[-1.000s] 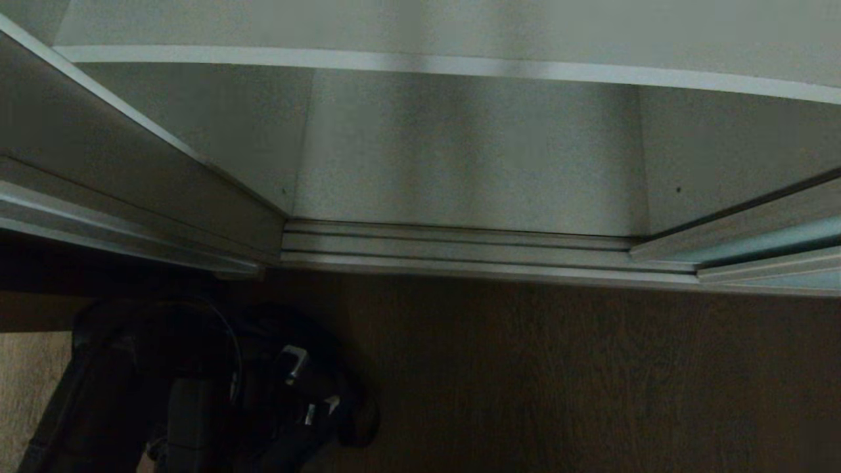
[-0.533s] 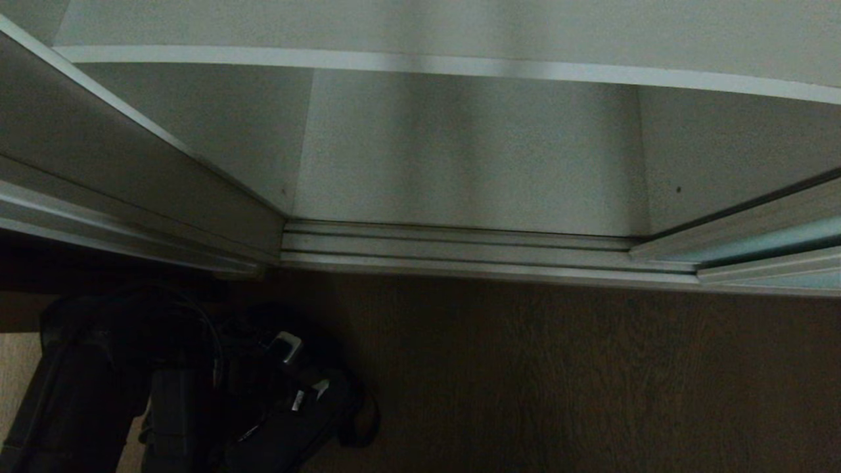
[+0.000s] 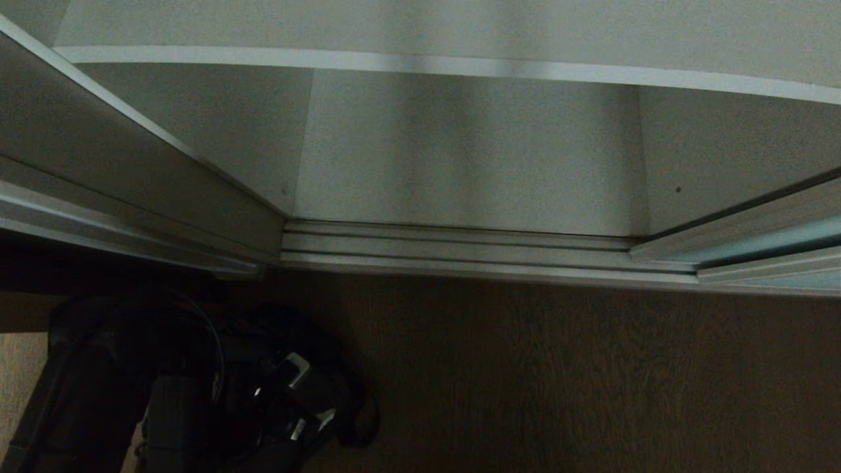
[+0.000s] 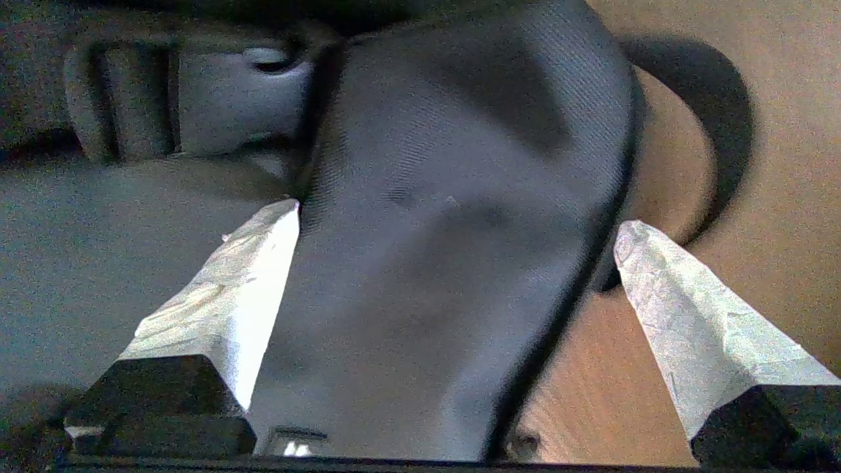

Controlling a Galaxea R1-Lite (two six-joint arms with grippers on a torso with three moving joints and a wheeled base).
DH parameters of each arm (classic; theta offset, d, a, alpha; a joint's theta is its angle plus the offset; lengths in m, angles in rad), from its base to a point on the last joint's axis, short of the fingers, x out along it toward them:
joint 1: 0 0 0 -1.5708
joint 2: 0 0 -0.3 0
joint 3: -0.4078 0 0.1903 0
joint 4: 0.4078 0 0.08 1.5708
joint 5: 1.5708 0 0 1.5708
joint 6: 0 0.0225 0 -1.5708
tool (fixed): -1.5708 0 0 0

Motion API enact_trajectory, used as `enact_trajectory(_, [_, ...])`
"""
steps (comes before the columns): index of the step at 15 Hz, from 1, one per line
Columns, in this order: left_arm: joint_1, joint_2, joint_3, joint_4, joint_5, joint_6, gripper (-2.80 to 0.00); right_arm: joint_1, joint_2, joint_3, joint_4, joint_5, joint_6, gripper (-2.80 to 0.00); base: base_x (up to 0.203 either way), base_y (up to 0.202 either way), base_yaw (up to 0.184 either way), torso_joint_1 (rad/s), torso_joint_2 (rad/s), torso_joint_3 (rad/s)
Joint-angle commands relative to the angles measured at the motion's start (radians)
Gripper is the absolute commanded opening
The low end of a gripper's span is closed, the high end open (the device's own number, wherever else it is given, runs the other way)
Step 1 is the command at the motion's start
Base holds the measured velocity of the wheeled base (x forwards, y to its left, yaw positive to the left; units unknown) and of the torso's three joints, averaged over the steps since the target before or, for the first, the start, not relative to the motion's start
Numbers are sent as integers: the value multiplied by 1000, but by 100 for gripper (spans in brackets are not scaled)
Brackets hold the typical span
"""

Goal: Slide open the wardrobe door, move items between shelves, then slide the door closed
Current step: Place the bag on the higher shelf

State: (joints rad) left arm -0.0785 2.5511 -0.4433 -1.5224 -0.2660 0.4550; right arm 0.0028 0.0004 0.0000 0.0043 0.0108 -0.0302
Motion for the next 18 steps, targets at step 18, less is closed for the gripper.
enact_trajectory(18, [-11, 49, -82, -7, 10, 83, 0, 0, -2, 1, 0, 0, 0, -280, 0, 0, 0, 0, 0, 0])
